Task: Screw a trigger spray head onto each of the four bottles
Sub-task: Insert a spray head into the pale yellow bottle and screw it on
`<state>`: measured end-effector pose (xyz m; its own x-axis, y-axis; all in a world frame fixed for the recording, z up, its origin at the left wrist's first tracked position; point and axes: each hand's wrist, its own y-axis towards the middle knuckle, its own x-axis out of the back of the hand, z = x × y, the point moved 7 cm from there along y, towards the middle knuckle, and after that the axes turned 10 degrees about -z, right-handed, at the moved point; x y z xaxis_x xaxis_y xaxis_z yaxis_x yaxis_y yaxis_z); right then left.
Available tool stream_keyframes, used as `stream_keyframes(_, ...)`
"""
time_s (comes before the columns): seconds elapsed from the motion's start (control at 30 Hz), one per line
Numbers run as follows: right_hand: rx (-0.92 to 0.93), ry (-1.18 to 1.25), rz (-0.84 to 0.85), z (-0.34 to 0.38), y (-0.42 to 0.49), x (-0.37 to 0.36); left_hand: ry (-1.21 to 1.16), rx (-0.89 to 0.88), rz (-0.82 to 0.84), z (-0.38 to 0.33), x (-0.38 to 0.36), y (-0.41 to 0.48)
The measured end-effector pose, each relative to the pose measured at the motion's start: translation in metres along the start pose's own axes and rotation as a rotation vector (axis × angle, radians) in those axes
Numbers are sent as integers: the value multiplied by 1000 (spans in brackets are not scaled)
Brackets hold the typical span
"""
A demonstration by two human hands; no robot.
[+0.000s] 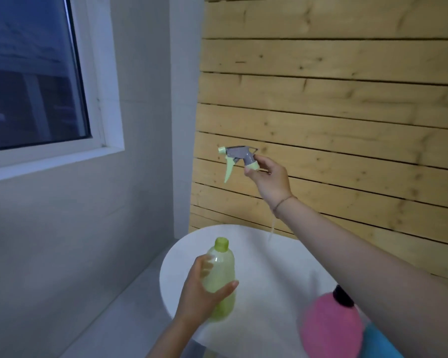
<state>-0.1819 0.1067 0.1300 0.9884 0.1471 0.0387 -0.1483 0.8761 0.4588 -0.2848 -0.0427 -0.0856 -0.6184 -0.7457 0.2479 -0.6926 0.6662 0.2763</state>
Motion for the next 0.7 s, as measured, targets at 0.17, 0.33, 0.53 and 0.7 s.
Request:
stream_keyframes(0.17,-78,154,-41,37,-13,41,5,4,69,-18,-26,-20)
stream_keyframes(0.33,-127,276,-31,51,-29,61,18,1,107,-33,-44,-36)
stream_keyframes(0.53,-118,350,-11,64,-42,70,36,22,140,-39,-55,-45)
stream_keyframes(0.7,-133,416,27,73,-49,68,80,25,133,-40,-55,-48)
